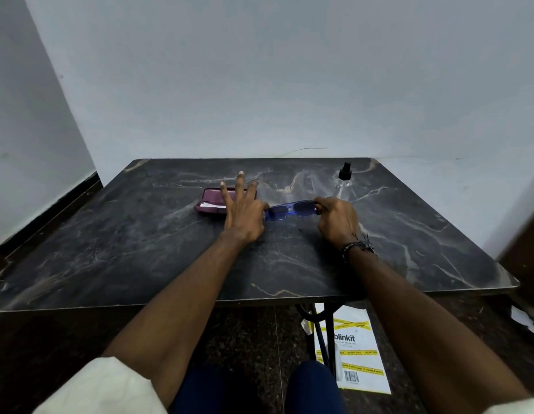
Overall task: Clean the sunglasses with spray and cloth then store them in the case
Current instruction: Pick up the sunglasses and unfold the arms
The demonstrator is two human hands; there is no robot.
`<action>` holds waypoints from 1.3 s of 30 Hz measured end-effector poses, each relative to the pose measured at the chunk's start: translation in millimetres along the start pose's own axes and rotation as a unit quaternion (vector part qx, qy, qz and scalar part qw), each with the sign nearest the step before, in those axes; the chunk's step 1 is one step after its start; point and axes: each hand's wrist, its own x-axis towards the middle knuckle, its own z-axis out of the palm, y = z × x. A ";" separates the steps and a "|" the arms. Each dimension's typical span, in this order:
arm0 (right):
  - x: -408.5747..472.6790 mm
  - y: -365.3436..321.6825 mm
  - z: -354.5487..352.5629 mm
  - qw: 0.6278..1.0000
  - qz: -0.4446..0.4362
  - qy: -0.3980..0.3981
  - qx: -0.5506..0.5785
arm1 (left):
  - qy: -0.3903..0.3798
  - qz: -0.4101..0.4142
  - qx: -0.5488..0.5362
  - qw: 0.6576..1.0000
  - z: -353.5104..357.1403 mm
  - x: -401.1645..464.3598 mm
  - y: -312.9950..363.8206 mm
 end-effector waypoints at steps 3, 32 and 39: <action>1.2 -3.5 -7.0 0.999 -0.012 0.028 0.015 | 0.039 0.007 -0.023 0.999 -5.0 -4.3 -3.9; -15.2 -37.3 -5.6 0.993 -0.074 0.066 0.063 | -0.024 -0.274 -0.734 0.621 -28.1 -24.5 -33.6; -12.9 -34.7 -0.9 0.965 0.059 -0.076 0.245 | -0.026 -0.264 -0.726 0.635 -23.0 -30.0 -39.1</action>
